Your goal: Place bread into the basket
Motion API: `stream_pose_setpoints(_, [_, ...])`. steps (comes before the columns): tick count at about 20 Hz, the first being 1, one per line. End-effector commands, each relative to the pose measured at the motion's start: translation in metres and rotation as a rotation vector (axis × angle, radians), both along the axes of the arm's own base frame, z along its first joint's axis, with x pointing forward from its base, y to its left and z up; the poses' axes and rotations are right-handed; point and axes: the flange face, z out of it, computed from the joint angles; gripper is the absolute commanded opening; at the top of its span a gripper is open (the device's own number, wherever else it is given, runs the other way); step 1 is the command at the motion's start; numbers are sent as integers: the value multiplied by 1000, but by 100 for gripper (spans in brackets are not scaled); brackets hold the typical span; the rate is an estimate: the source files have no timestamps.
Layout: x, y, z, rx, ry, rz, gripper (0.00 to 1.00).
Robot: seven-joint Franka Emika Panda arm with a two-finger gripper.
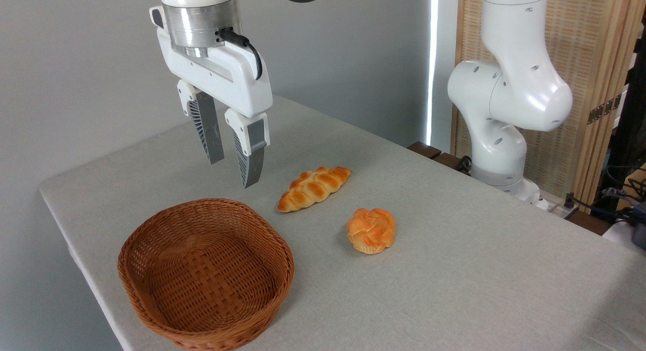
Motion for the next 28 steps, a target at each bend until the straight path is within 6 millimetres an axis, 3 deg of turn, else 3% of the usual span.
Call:
stream_pose_setpoints(1, [-4, 1, 7, -14, 12, 9, 100])
stream_pose_setpoints(28, [-4, -2, 6, -5, 14, -3, 100])
